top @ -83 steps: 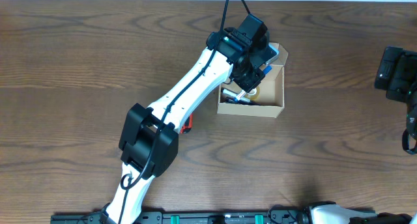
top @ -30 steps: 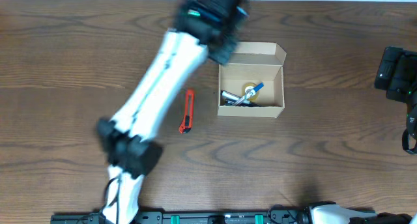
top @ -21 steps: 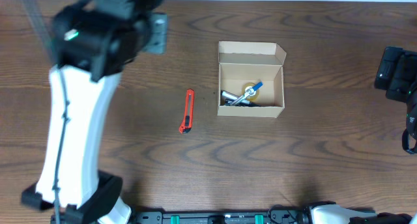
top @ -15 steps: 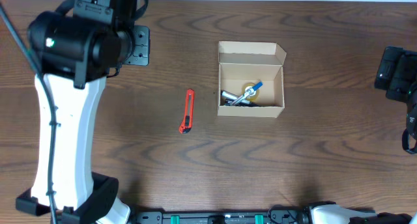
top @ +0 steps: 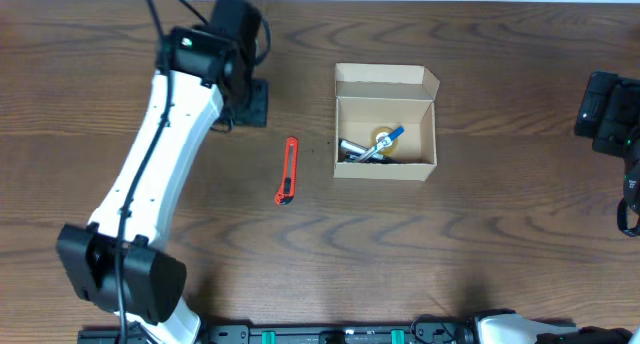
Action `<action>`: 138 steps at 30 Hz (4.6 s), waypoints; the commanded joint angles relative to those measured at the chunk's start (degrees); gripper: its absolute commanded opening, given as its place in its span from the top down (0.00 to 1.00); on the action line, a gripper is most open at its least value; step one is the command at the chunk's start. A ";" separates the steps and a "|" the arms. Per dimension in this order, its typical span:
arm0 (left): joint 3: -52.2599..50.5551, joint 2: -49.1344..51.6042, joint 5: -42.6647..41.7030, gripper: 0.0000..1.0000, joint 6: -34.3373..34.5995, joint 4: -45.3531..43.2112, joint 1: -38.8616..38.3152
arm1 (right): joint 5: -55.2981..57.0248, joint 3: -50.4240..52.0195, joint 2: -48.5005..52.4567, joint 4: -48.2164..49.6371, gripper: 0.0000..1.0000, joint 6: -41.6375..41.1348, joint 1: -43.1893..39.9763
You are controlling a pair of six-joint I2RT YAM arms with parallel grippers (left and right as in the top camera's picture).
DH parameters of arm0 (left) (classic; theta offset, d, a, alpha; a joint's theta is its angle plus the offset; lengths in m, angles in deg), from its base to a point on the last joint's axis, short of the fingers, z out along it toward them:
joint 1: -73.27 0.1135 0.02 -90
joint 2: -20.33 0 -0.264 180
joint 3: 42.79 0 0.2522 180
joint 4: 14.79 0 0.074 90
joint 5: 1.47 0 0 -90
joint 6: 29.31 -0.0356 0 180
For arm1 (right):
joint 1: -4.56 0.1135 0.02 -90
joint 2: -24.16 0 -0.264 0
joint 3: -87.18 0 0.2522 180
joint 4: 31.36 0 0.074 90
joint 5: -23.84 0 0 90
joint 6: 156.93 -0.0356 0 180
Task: Pack container
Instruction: 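Move the left gripper back over the orange box cutter, then lower the left gripper and grasp the orange box cutter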
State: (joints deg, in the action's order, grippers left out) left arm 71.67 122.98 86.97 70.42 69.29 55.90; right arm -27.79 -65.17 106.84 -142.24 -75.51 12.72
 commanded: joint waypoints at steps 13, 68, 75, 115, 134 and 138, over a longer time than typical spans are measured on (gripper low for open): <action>-19.63 0.11 -13.99 0.47 2.34 -14.03 -1.07 | 0.59 -0.07 0.09 -0.15 0.01 -0.59 -0.37; -30.91 4.81 -2.54 0.43 8.76 -31.06 -13.94 | 0.59 -0.07 0.09 -0.15 0.01 -0.61 -0.37; -30.82 7.52 -2.43 0.45 9.20 -32.00 -13.64 | 0.59 -0.07 0.09 -0.15 0.01 -0.59 -0.37; -30.47 7.61 0.70 0.47 9.11 -32.87 -10.78 | 0.59 -0.07 0.09 -0.15 0.01 -0.59 -0.37; -30.49 10.36 0.50 0.49 9.14 -33.44 -10.78 | 0.59 -0.07 0.09 -0.15 0.01 -0.59 -0.37; -30.49 10.36 0.50 0.77 9.14 -33.42 -10.78 | 0.59 -0.07 0.09 -0.15 0.01 -0.59 -0.37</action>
State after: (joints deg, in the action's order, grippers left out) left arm 40.92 131.99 86.45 79.32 35.94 45.04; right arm -27.81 -65.17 106.88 -142.22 -75.48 12.72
